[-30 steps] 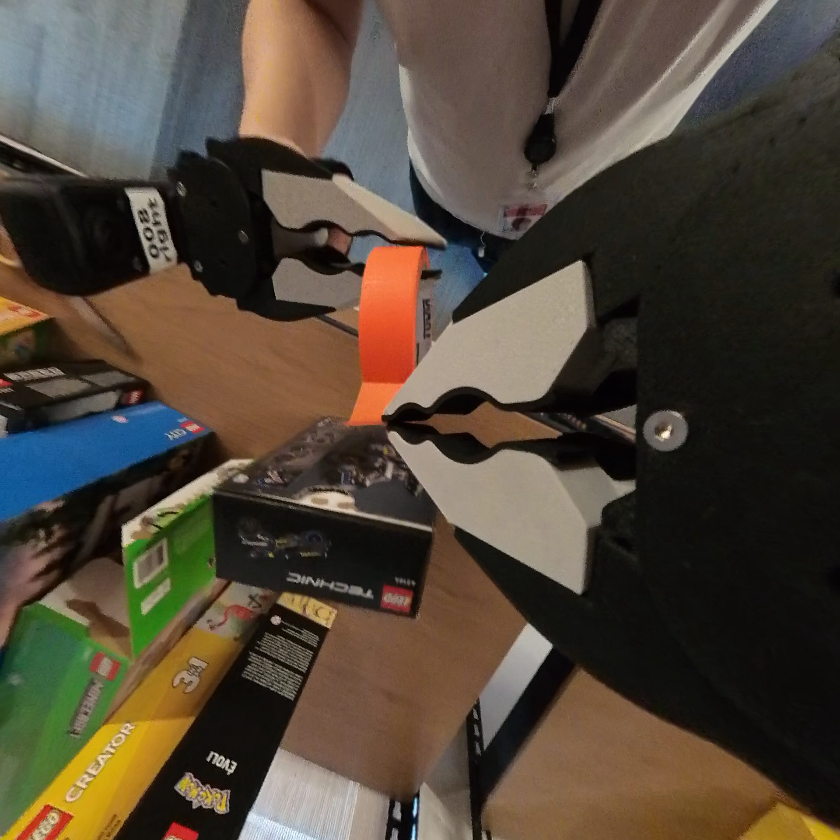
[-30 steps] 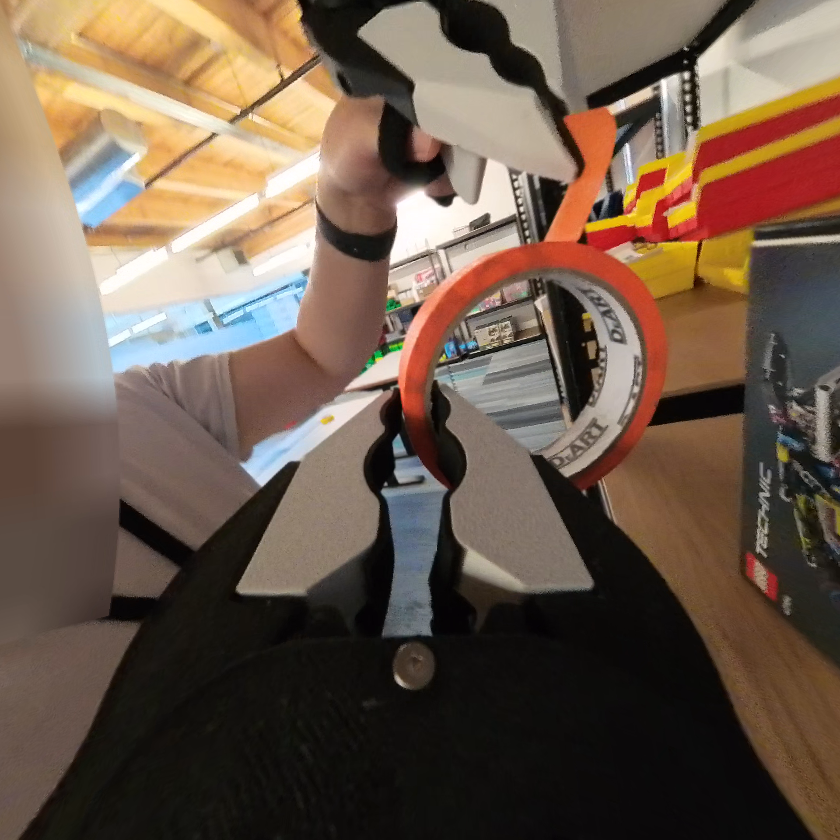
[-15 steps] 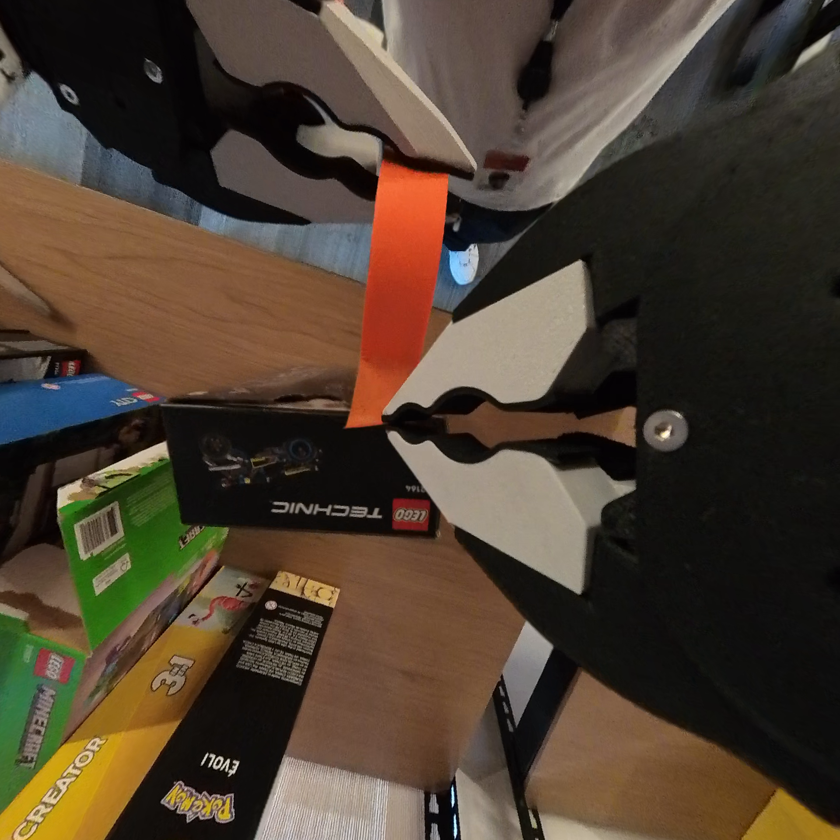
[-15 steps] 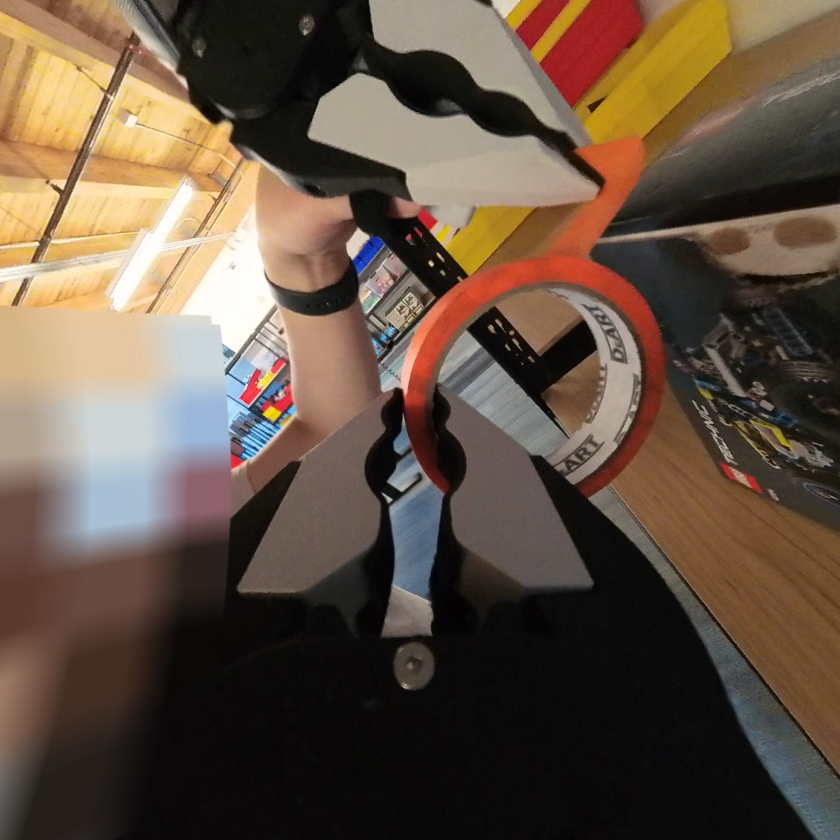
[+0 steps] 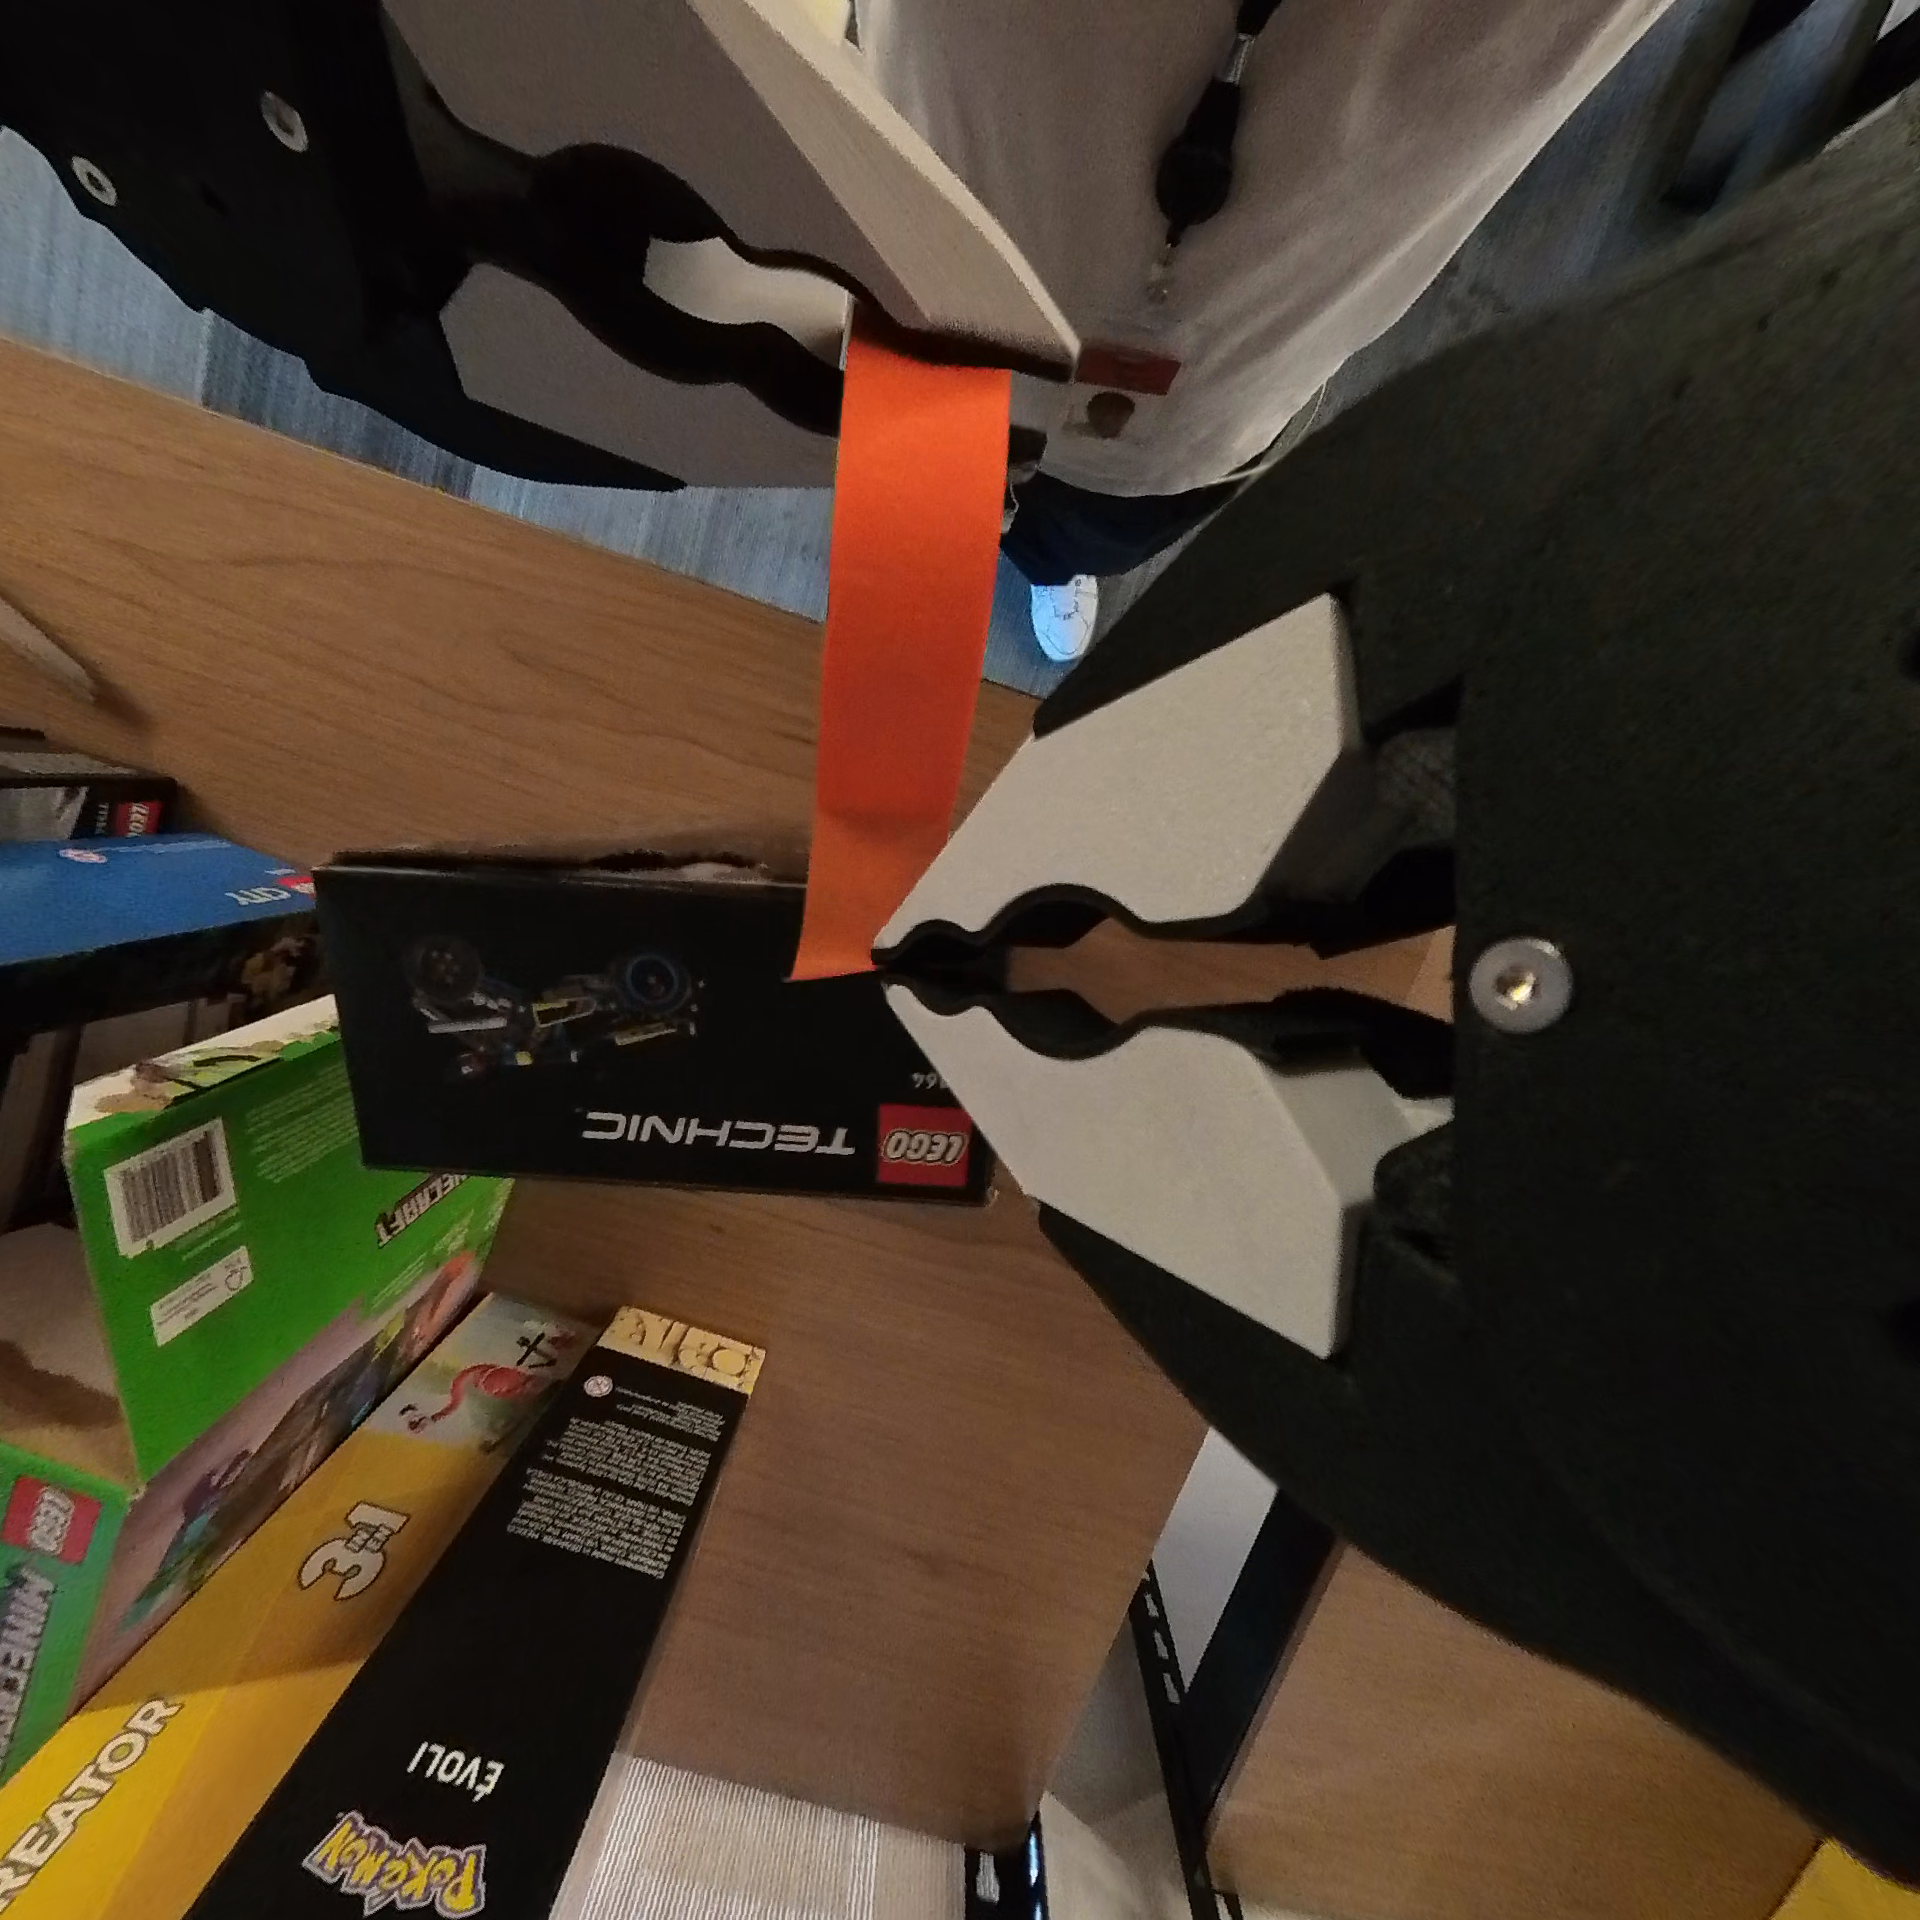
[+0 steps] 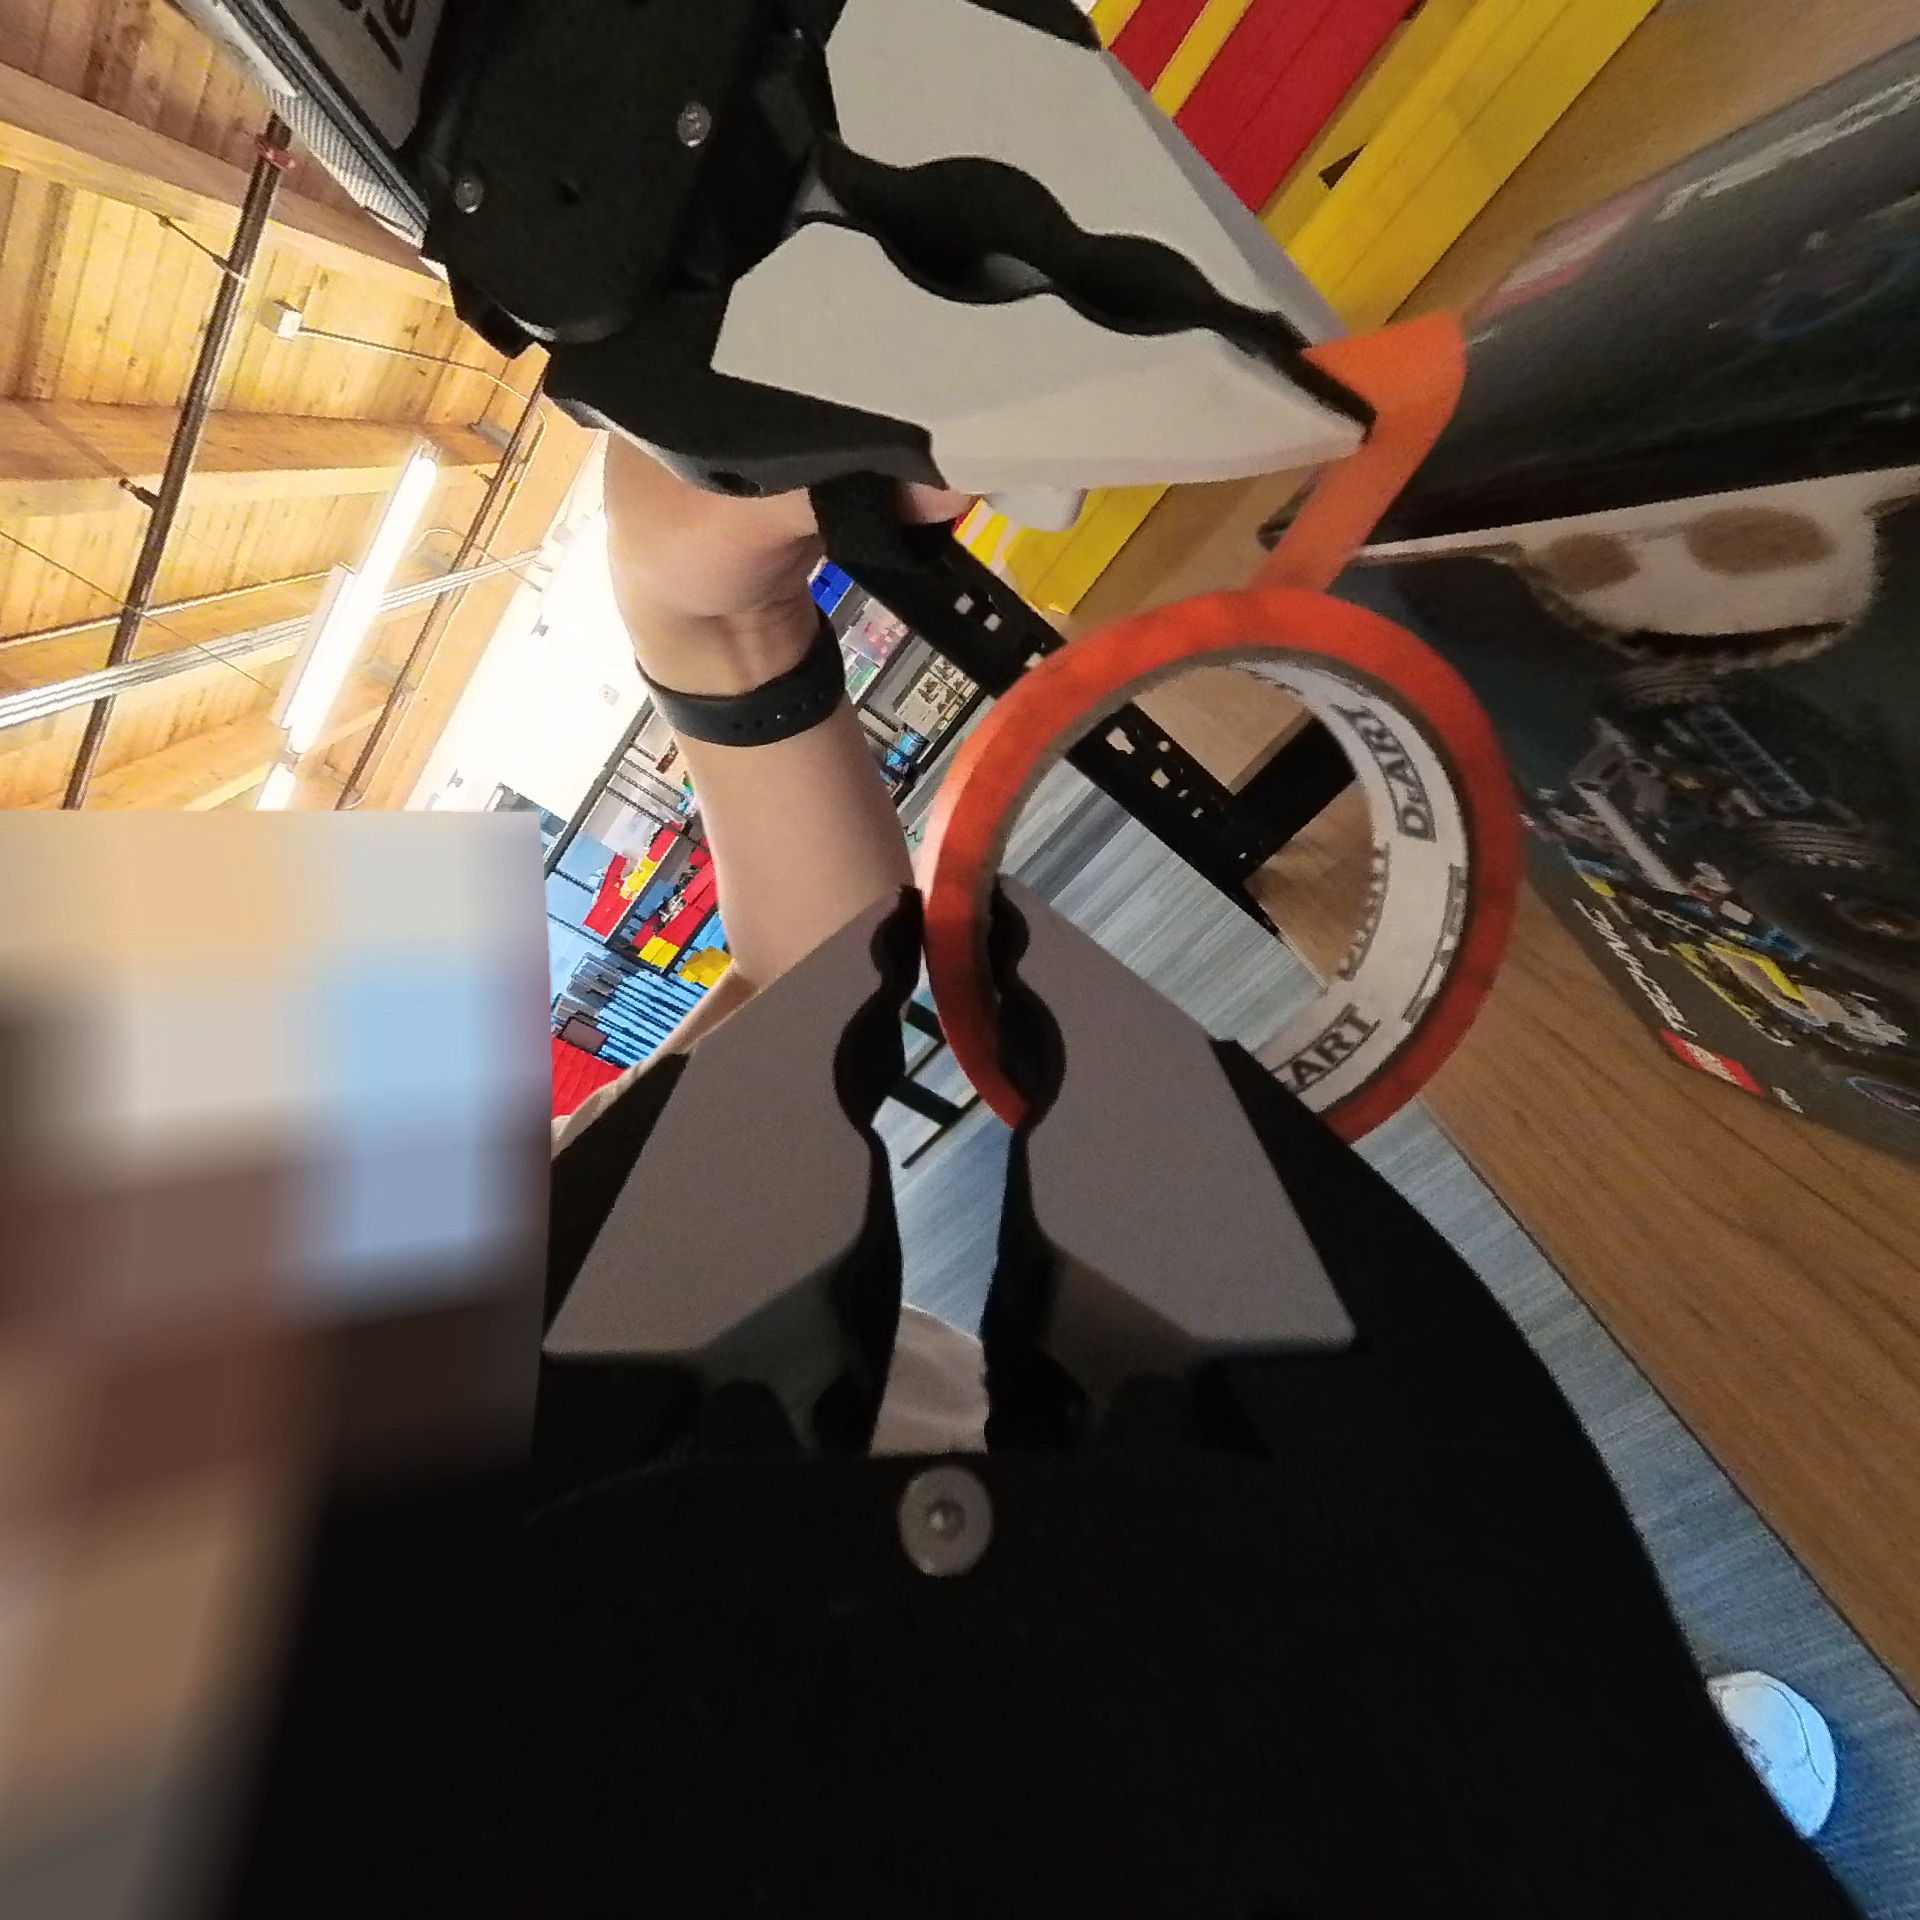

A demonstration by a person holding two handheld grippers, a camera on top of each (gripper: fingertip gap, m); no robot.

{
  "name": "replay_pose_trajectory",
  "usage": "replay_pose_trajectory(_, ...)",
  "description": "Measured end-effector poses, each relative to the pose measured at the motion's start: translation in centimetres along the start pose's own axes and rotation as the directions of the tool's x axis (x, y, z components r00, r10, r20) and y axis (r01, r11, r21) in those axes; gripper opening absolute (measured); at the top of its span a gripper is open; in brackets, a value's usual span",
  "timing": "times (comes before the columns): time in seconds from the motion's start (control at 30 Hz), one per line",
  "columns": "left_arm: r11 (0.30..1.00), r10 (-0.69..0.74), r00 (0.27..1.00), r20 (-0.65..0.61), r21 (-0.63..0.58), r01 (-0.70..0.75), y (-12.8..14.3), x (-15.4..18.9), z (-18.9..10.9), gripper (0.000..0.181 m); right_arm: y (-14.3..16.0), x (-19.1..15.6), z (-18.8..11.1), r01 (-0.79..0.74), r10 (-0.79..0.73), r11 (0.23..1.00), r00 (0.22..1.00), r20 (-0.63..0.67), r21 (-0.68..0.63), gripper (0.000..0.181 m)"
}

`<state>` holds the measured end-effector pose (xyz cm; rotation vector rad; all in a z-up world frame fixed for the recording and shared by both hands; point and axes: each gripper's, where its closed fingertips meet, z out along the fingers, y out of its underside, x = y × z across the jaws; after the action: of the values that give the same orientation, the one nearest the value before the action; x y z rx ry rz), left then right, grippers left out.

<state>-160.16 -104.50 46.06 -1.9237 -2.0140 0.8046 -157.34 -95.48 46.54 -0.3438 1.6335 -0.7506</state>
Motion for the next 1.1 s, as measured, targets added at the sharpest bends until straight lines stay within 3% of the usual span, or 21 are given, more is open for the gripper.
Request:
replay_pose_trajectory(0.43,1.000,0.020,0.995,0.102,-0.005,-0.019,0.4,-0.1,0.8,0.000,0.9,0.9,0.3,-0.052,0.052,0.999,0.997,0.059,-0.015,0.009)
replay_pose_trajectory(0.53,0.999,0.047,0.965,0.256,-0.034,-0.040,1.1,-1.9,0.8,0.000,1.2,0.8,0.3,-0.065,0.066,0.998,0.994,0.086,-0.021,0.009)
replay_pose_trajectory(0.63,0.984,0.169,0.872,0.459,-0.132,-0.121,2.3,-4.8,0.9,0.000,1.1,1.3,0.1,-0.061,0.061,0.998,0.995,0.075,-0.008,0.009)
replay_pose_trajectory(0.77,0.990,0.137,0.870,0.474,-0.078,-0.113,1.8,-4.9,1.1,0.001,1.3,0.9,0.0,-0.062,0.064,0.998,0.991,0.117,-0.019,0.009)
replay_pose_trajectory(0.83,0.996,0.090,0.871,0.482,-0.036,-0.083,1.5,-5.3,0.7,0.011,1.3,1.1,-0.1,-0.057,0.059,0.998,0.992,0.113,-0.020,0.009)
replay_pose_trajectory(0.93,0.998,0.019,0.812,0.584,0.033,-0.048,1.1,-6.9,-1.7,0.013,1.1,1.1,-0.4,-0.059,0.060,0.998,0.990,0.124,-0.010,0.009)
replay_pose_trajectory(1.0,0.987,-0.070,0.846,0.528,0.162,-0.020,0.0,-5.7,-2.7,0.015,1.1,1.2,-0.5,-0.057,0.058,0.998,0.990,0.125,-0.007,0.009)
replay_pose_trajectory(1.1,0.929,-0.092,0.968,0.235,0.370,-0.001,-2.5,-0.5,-2.9,0.000,1.0,1.3,-0.5,-0.064,0.064,0.998,0.989,0.133,-0.008,0.009)
